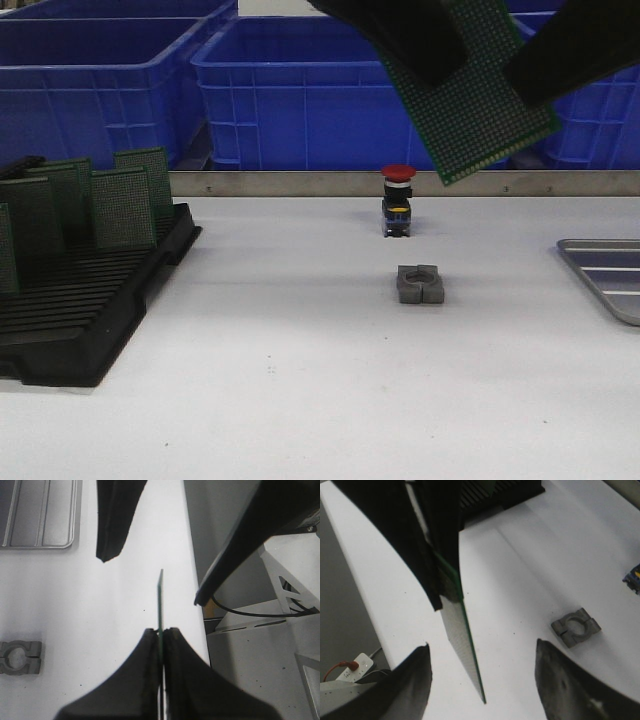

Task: Place circuit board on tray
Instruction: 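Grasp the board's lower edge with the right gripper, open the left gripper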

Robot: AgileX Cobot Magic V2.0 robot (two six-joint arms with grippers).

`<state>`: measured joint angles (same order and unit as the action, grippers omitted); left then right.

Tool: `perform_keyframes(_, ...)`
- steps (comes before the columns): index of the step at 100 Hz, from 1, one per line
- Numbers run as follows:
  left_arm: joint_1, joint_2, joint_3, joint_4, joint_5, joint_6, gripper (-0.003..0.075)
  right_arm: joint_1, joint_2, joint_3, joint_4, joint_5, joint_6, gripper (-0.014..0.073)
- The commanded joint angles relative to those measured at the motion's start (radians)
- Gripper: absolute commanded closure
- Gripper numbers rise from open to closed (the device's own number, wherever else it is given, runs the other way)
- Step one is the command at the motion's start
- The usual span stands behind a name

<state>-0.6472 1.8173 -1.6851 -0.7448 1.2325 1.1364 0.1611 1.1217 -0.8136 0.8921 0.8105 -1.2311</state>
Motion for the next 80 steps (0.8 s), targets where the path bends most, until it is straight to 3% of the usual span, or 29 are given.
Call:
perform_keyframes(1,-0.009,-0.049,-0.032,-0.061,0.039,-0.010,0.0738,0.002,-0.003,-0.033,0.095,-0.004,-0.053,0.0118)
perform_keyframes(43,-0.009,-0.049,-0.032,-0.061,0.039,-0.010,0.0738,0.002,0.068,-0.033,0.139,0.053,-0.073,0.0150)
perform_keyframes(80,-0.009,-0.049,-0.032,-0.061,0.038,-0.010,0.0738,0.002,0.068,-0.033,0.179,0.052,-0.073,0.0588)
